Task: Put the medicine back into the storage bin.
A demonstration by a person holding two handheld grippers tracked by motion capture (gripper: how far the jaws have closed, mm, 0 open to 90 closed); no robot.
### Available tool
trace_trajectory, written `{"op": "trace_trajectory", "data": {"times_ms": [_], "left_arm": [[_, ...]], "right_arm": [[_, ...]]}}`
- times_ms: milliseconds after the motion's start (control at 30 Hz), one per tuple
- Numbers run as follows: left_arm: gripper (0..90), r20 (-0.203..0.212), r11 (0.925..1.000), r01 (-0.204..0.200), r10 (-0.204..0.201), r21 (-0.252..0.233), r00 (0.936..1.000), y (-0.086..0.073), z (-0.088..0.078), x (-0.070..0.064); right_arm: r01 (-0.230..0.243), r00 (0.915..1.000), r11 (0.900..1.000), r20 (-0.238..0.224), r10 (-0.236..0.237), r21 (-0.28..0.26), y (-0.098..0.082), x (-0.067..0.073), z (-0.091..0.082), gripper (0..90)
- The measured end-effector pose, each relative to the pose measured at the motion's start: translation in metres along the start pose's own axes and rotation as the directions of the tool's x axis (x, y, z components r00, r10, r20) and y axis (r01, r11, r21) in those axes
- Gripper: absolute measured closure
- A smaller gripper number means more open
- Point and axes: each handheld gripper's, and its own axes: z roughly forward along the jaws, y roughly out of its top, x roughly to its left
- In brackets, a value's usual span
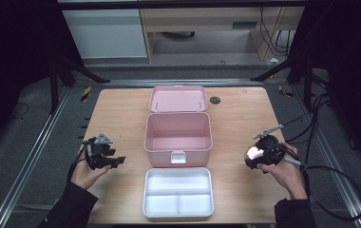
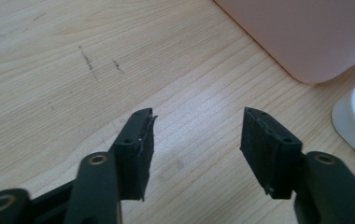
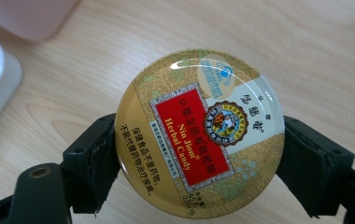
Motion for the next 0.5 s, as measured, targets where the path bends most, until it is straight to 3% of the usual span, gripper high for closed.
{"op": "trace_trajectory", "data": {"times_ms": [300,500], "left_arm": [[46.1,-0.042,0.9999,0.011,-0.011,0.004,0.9991,0.000,-0.003,0.003],[48.0,-0.038,0.9994,0.025,-0.026,-0.024,0.9990,-0.001,-0.005,0.006]], "right_arm": [[0.027,0.9995,0.997,-0.014,-0.028,-0.066,0.020,0.004,-0.015,20.4],[0.043,0.9988,0.994,-0.022,-0.045,-0.100,0.035,0.005,-0.029,20.5]]}}
